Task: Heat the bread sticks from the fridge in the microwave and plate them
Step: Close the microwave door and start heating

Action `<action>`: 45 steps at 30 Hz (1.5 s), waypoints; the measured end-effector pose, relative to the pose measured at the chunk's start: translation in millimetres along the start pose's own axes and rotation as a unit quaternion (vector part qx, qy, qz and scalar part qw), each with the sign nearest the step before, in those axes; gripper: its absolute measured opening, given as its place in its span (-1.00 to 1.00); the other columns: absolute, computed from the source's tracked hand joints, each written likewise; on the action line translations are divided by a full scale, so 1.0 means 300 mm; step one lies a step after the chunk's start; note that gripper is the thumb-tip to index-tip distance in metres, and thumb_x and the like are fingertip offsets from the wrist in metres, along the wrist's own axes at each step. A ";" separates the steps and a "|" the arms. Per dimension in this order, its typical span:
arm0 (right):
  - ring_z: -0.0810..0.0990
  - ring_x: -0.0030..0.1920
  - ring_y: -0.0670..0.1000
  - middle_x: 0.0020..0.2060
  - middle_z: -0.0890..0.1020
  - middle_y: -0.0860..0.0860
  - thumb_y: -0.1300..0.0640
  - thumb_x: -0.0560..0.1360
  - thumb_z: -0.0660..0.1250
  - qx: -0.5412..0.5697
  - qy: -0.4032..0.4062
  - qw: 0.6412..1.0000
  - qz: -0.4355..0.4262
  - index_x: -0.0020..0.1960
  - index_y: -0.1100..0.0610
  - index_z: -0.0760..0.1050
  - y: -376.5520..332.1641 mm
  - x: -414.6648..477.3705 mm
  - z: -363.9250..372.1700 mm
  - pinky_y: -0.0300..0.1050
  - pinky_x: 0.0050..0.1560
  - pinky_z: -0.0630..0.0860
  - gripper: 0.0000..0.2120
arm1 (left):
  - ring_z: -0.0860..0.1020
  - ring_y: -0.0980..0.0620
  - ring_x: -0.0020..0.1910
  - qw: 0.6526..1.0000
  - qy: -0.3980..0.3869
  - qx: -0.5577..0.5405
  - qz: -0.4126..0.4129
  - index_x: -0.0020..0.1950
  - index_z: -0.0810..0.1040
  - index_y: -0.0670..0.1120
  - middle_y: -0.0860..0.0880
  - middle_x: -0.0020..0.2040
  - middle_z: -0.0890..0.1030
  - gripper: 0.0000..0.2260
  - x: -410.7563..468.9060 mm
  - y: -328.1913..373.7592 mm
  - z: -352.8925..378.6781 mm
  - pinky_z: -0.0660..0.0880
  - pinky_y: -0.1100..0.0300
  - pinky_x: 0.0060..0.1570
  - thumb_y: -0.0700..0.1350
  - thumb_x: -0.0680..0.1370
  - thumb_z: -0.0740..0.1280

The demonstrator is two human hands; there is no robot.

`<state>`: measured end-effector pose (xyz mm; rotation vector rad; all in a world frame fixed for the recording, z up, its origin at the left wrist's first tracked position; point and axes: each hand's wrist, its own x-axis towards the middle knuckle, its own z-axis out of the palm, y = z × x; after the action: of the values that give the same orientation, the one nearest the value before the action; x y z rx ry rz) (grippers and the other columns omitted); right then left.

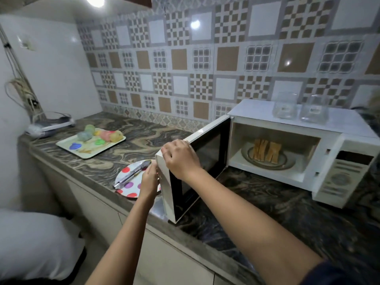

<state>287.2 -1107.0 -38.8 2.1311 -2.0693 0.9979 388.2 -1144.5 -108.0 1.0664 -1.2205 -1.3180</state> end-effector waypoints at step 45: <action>0.01 0.53 0.01 0.54 0.05 0.06 -0.41 0.42 -0.03 -0.306 0.034 0.910 0.279 0.53 0.19 -0.03 1.157 -0.428 -0.818 -0.08 0.51 -0.09 -0.09 | 0.54 0.34 -0.29 0.938 -0.318 0.017 0.139 -0.04 0.62 -0.15 0.10 -0.25 0.60 -0.91 -0.237 -0.235 1.375 0.47 0.43 -0.24 -0.23 0.53 0.33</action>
<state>-120.9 -931.9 -43.7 1.2165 -2.5571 0.3223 -19.5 -1030.3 -138.9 0.4563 -1.7998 -1.4644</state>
